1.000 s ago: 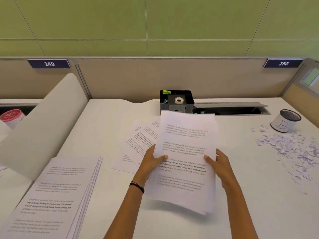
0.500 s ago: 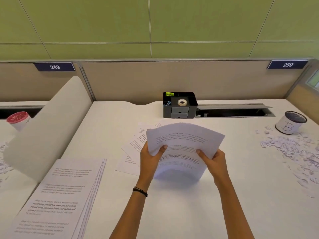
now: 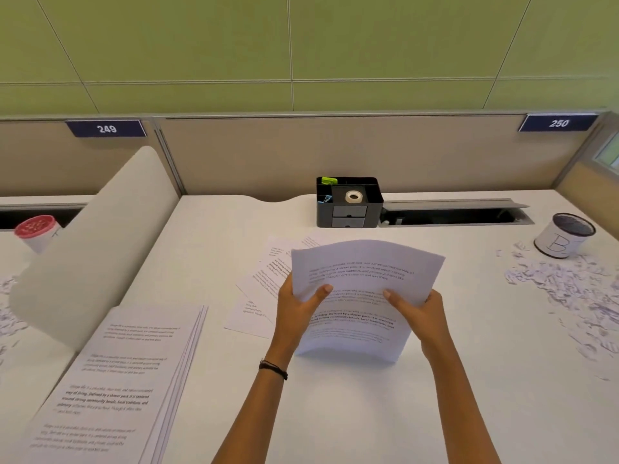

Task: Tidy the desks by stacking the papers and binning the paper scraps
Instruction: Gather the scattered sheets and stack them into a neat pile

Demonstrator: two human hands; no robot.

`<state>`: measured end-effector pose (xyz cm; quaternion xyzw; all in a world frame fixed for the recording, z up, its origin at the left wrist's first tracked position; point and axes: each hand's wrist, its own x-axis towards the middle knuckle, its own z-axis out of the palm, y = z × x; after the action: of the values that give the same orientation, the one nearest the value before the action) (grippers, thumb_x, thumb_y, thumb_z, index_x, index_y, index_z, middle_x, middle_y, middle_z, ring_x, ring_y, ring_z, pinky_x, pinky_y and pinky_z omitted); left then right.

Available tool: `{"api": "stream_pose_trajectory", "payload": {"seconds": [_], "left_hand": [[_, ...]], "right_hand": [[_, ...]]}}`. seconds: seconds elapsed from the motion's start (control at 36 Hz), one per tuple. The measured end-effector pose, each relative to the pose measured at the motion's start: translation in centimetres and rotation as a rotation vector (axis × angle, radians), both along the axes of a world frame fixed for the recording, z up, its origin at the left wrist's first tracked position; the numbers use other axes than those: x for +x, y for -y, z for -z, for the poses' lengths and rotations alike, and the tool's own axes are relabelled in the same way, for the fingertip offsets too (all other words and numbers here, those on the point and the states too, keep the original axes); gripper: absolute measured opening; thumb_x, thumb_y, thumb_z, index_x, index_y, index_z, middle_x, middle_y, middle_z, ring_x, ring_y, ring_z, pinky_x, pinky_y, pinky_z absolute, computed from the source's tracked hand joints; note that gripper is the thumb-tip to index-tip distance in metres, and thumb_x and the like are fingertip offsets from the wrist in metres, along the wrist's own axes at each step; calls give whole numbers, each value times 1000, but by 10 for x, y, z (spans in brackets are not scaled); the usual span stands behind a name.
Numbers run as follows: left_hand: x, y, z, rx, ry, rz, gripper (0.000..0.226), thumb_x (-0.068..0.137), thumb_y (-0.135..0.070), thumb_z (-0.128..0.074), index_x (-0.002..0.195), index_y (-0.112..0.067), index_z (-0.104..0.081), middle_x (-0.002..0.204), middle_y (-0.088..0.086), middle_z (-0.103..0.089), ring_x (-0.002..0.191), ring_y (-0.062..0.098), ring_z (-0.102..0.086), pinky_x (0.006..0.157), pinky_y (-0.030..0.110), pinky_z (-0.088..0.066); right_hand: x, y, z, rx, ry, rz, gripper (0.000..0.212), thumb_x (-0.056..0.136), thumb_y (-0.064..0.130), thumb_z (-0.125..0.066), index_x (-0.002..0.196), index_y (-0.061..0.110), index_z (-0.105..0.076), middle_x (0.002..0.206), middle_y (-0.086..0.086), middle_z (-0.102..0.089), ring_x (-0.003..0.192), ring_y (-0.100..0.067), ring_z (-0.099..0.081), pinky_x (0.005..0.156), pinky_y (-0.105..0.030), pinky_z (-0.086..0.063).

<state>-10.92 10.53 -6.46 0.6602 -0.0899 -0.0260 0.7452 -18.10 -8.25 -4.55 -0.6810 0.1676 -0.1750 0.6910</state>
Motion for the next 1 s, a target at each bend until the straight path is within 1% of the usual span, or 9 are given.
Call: {"api": "stream_pose_trajectory", "payload": {"seconds": [0.14,0.28,0.36,0.53,0.64,0.72,0.83,0.92,1.0], "left_hand": [[-6,5,11,-9,-56,40,38,73,-21,-72,108,-24,-58,102,-1,-66,95,12,-65,68,21,-54],[-2,5,11,-16,-52,45,36,79,-11,-71,112,-17,-59,99,-2,-67,88,7,-66,66,19,-54],[1,4,14,16,-51,72,36,79,-13,-70,113,-18,-59,100,-3,-67,90,10,-66,66,20,-54],[-1,6,37,84,-76,44,30,87,-17,-64,115,-21,-57,107,-1,-66,97,13,-64,71,19,-54],[0,2,39,81,-57,-9,28,90,-18,-60,118,-15,-59,108,1,-67,96,14,-66,73,22,-55],[6,-8,32,78,-36,-29,29,92,-22,-56,120,-15,-58,109,1,-67,96,14,-66,74,26,-56],[17,-30,22,118,-11,-46,25,95,-25,-52,118,-20,-58,109,-2,-67,97,10,-65,78,25,-56],[25,-54,20,184,22,-82,30,95,-26,-51,121,-14,-58,111,0,-66,99,11,-64,81,26,-55],[32,-80,22,266,41,-128,23,94,-25,-54,111,-12,-61,102,-1,-68,92,12,-66,73,22,-55]], "right_hand": [[-1,-7,10,25,-44,-13,28,76,8,-73,95,26,-65,88,10,-71,77,-8,-69,60,-19,-55],[1,-6,6,-5,4,37,31,77,5,-71,92,31,-62,85,13,-69,73,-6,-68,58,-18,-55],[2,-4,8,-10,-2,25,31,77,6,-72,91,32,-63,81,15,-70,74,-4,-68,58,-18,-55],[4,-7,26,48,-60,67,23,80,8,-69,95,24,-61,91,8,-67,83,-11,-64,59,-14,-54],[10,-12,24,76,-62,95,17,81,10,-68,95,20,-62,87,6,-67,77,-10,-65,54,-15,-53],[15,-16,20,69,-48,85,16,81,12,-68,89,25,-63,86,8,-68,73,-7,-68,58,-18,-55],[23,-27,20,67,-53,22,13,83,13,-67,95,19,-65,90,4,-71,77,-11,-70,63,-25,-57],[30,-42,25,56,-88,-35,16,85,15,-66,101,16,-66,94,3,-71,82,-13,-70,69,-28,-58],[37,-59,33,68,-125,-98,20,85,15,-65,105,14,-66,97,4,-71,86,-12,-70,71,-27,-58]]}}
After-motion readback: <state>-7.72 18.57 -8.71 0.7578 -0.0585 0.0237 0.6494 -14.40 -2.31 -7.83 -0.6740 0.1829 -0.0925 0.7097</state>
